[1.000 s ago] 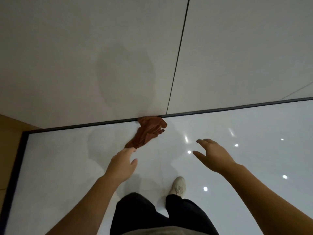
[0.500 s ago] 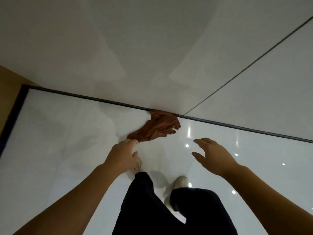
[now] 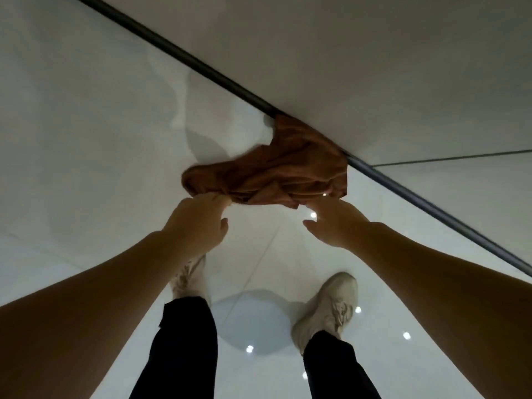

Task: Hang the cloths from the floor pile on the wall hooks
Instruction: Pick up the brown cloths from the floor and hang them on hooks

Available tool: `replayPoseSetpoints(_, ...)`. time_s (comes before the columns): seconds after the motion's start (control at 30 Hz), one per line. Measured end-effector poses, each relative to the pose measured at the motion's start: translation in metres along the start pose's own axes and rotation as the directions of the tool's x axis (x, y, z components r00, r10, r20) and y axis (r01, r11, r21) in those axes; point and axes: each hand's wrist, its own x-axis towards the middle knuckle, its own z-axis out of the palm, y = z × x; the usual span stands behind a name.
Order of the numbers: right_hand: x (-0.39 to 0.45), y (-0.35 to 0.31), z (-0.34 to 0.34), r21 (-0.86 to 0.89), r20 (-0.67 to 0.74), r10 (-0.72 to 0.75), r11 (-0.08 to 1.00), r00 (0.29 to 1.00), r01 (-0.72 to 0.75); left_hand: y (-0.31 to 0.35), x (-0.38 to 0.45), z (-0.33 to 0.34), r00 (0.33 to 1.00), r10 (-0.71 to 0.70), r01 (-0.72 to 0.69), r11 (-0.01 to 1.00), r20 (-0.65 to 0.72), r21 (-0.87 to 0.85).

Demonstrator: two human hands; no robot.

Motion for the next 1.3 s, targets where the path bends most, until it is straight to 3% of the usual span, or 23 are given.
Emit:
replayPoseSetpoints(0.17,0.091,0.015,0.069,0.006,-0.142,0.015,1.000,0.990,-0.014,-0.031,0.052,0.071,0.998,0.052,-0.055,0.995,-0.028,-0.086)
replayPoseSetpoints(0.33,0.136,0.013,0.097,0.024,-0.371,-0.006,1.000,0.929,0.016,-0.058,0.077,0.093,0.996,0.082,-0.085,0.994,-0.045,-0.070)
replayPoseSetpoints(0.43,0.135,0.009,0.093,0.016,-0.377,-0.038,0.999,0.925,0.047,-0.061,0.077,0.087,0.998,0.062,-0.064,0.994,-0.030,-0.083)
replayPoseSetpoints(0.53,0.110,0.002,0.077,0.154,-0.340,-0.023,0.985,0.940,0.080,-0.052,0.063,0.065,0.998,0.036,-0.041,0.994,-0.050,-0.104)
replayPoseSetpoints(0.7,0.033,-0.017,0.011,0.268,-0.320,-0.077,0.949,0.944,0.168,-0.013,0.011,-0.003,0.993,-0.041,0.022,0.986,-0.112,-0.165)
replayPoseSetpoints(0.87,-0.071,-0.056,-0.083,0.329,-0.437,-0.135,0.896,0.889,0.298,0.032,-0.057,-0.099,0.979,-0.058,0.013,0.974,-0.195,-0.225)
replayPoseSetpoints(0.97,-0.142,-0.079,-0.149,0.293,-0.353,-0.163,0.916,0.921,0.275,0.060,-0.105,-0.162,0.972,-0.028,-0.030,0.971,-0.234,-0.237)
replayPoseSetpoints(1.3,-0.378,-0.142,-0.326,0.167,-0.448,-0.230,0.928,0.864,0.334,0.148,-0.262,-0.361,0.885,0.089,-0.251,0.918,-0.457,-0.307)
